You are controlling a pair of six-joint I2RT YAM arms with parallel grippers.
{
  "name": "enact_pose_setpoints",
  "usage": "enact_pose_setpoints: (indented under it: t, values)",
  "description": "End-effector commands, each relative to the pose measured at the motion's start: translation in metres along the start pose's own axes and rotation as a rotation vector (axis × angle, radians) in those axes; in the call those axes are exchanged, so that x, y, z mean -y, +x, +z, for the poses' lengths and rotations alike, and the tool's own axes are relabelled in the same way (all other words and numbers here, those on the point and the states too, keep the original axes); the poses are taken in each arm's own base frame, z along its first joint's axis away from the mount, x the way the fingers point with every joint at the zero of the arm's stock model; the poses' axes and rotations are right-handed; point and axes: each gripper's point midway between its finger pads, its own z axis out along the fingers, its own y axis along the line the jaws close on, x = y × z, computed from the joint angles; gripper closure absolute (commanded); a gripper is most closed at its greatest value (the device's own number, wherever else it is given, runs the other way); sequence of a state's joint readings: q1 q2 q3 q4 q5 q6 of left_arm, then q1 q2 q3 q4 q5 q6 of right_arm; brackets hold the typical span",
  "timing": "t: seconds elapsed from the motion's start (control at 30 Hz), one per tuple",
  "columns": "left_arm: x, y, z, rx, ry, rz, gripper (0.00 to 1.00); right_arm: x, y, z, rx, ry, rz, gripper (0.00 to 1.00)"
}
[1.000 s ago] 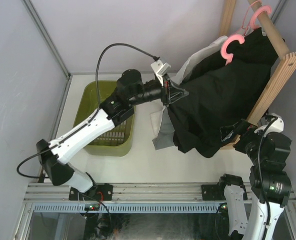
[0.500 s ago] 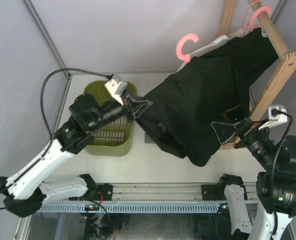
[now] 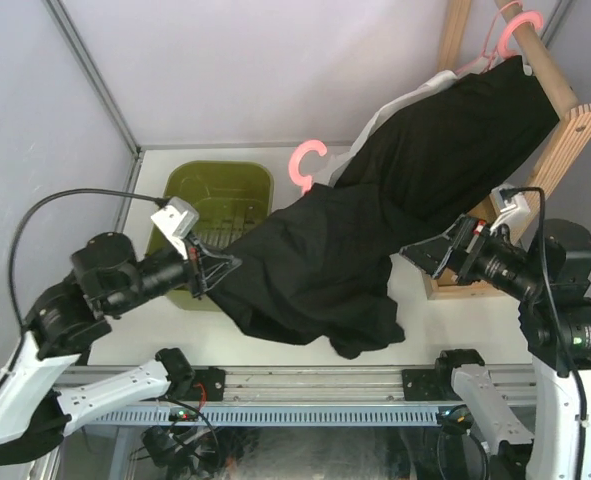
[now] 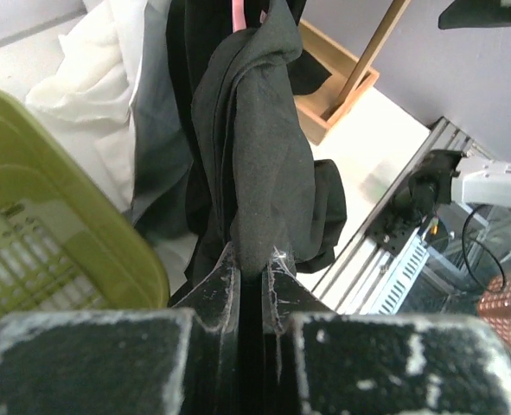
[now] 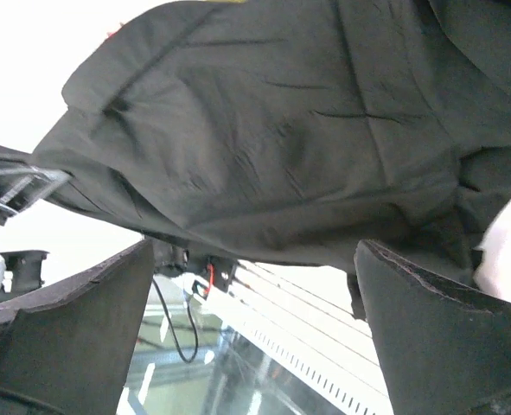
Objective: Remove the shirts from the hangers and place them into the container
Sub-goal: Pick up the hanger from the clothesline, then move the bin to the center of the board.
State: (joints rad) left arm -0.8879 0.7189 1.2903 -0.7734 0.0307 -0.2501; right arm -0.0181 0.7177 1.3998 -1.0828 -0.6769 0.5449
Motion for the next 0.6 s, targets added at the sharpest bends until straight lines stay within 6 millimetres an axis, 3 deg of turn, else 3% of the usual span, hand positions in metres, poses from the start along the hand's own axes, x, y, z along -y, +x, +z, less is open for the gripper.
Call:
enact_pose_setpoints:
  t: [0.0,0.1,0.23,0.33,0.47,0.57]
  values:
    - [0.003,-0.056,-0.075,0.179,-0.028,0.035,1.00,0.016,0.009,0.006,-0.051,0.086,-0.042,0.00]
    - [-0.013,-0.077,-0.113,0.256,-0.136,0.014,1.00,0.020,0.015,0.012,-0.089,0.104,-0.041,0.00]
    - [-0.041,-0.067,-0.133,0.203,-0.300,0.023,1.00,0.011,0.023,0.024,-0.127,0.044,-0.044,0.00]
    - [-0.041,-0.070,-0.148,0.219,-0.300,0.029,1.00,0.018,0.030,0.037,-0.163,0.097,-0.058,0.00]
    - [-0.048,-0.083,-0.192,0.312,-0.346,0.005,1.00,0.036,0.032,0.055,-0.158,0.248,-0.141,0.05]
    - [-0.048,-0.083,-0.205,0.340,-0.344,-0.015,1.00,0.042,0.038,0.070,-0.170,0.319,-0.235,0.08]
